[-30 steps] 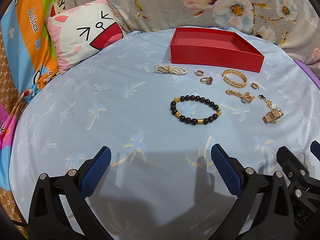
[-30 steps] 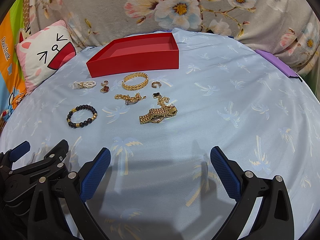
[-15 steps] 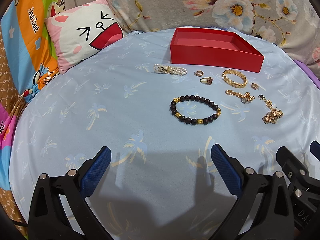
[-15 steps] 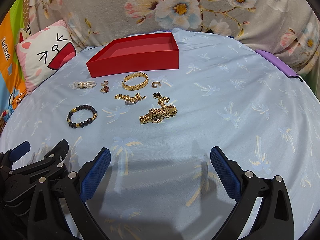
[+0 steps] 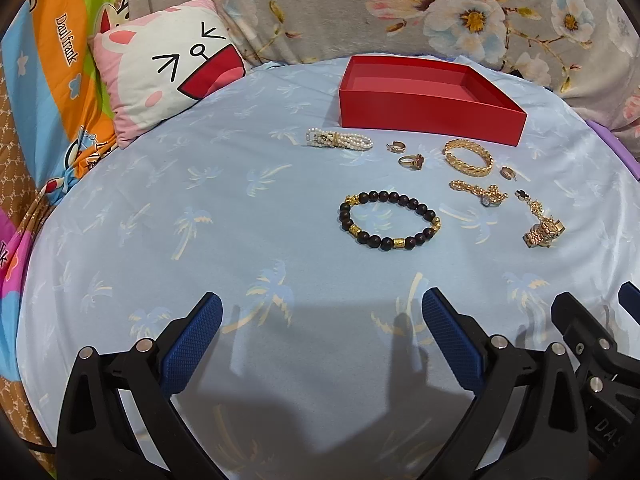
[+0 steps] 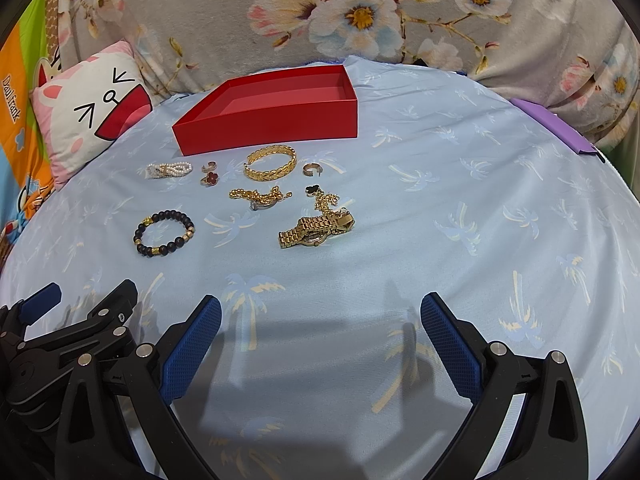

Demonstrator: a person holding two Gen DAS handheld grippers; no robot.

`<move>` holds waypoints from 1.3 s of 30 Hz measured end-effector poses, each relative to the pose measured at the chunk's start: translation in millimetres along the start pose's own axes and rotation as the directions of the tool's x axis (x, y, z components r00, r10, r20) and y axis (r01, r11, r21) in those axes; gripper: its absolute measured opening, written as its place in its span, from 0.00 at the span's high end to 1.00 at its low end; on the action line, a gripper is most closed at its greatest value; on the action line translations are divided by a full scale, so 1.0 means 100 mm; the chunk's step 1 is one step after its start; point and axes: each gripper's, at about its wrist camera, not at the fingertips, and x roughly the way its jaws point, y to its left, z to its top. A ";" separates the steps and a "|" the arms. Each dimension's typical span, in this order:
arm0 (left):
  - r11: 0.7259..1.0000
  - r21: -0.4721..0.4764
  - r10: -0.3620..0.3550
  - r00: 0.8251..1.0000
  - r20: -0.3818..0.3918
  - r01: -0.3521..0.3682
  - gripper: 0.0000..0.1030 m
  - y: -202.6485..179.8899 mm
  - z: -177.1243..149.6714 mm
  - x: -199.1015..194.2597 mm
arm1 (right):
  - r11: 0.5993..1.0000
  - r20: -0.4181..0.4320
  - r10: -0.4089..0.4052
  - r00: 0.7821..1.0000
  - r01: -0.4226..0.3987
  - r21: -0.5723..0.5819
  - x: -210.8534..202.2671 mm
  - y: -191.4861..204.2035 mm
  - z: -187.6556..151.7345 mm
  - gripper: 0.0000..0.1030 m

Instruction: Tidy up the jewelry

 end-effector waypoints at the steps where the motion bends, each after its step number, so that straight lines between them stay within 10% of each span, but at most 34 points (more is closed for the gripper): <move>1: 1.000 0.000 -0.001 1.000 0.001 0.001 0.05 0.00 0.00 0.00 | 1.000 0.000 0.000 1.000 0.000 0.000 0.00 0.00 0.00 0.05; 39: 0.996 -0.008 -0.094 0.996 -0.006 0.094 0.05 0.16 0.48 0.36 | 0.997 -0.069 0.058 0.996 -0.055 0.046 0.11 -0.27 0.18 0.05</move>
